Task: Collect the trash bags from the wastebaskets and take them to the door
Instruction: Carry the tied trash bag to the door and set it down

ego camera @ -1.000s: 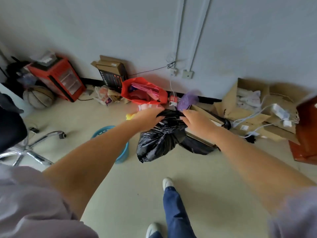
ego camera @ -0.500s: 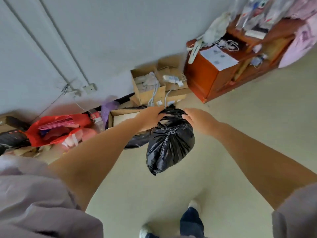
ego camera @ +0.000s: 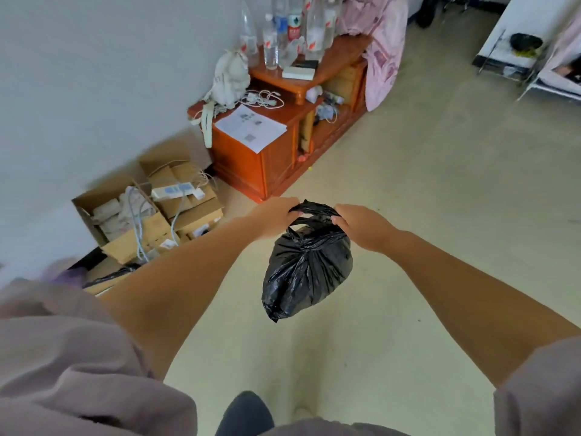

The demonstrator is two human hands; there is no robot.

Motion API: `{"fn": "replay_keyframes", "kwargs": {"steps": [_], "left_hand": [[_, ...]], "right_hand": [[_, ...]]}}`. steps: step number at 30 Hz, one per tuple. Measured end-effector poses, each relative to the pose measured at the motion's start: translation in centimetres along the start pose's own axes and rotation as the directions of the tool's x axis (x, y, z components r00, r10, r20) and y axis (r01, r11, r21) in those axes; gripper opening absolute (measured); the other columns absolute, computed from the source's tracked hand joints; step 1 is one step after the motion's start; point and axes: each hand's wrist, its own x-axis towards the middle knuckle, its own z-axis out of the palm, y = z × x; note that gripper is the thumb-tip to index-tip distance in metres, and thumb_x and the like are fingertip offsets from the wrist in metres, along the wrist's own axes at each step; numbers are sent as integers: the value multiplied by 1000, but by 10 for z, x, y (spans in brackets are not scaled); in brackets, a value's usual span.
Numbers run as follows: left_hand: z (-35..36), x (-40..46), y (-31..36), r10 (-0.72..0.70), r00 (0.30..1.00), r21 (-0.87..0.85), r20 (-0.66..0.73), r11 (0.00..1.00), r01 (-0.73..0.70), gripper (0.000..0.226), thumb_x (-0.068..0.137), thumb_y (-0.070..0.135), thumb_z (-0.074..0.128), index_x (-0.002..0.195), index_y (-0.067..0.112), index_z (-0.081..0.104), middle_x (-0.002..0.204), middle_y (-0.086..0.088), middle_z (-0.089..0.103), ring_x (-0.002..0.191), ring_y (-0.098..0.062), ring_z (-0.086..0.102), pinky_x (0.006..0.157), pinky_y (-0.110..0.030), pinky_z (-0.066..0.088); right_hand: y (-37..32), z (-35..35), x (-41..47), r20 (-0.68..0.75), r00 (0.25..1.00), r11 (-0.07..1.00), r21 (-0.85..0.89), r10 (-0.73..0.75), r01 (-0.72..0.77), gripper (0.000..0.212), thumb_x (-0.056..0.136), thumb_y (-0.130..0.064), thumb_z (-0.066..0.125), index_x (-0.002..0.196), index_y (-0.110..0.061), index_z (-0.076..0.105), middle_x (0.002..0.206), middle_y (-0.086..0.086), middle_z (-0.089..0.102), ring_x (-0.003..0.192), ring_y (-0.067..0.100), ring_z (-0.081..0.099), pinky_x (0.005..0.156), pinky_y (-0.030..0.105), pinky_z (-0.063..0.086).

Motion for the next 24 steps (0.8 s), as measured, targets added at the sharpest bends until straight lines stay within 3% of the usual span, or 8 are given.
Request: {"fn": "replay_keyframes", "kwargs": {"steps": [7,12,18,24], "left_hand": [[-15,157,50,113,992,5,61,993,-114,27,101,29,36,103,9,54,85,-4,56,78,-22,52,71,-35,41],[-31,288,74,216,970,2,112,976,-217,22,101,27,36,91,12,48,75,0,50,73,-21,49,60,-29,33],[-66,441,108,303,941,-54,152,953,-298,23,101,25,37,88,9,48,79,-5,53,75,-23,50,61,-28,33],[-78,587,153,372,911,-22,178,927,-374,21,101,24,38,89,10,48,83,-7,55,76,-22,50,64,-29,34]], "right_hand": [[120,-56,51,-57,987,989,5,149,-149,22,102,-26,30,89,-14,43,82,2,49,73,21,46,65,31,34],[214,-95,112,-100,961,966,40,258,-255,20,102,-25,32,88,-15,44,80,2,49,72,23,47,64,31,34],[310,-162,180,-138,920,929,100,368,-357,20,102,-25,32,87,-16,43,73,-3,44,73,22,45,66,31,33],[421,-213,237,-147,886,898,105,440,-428,21,102,-26,31,89,-14,42,83,3,48,76,23,46,67,31,33]]}}
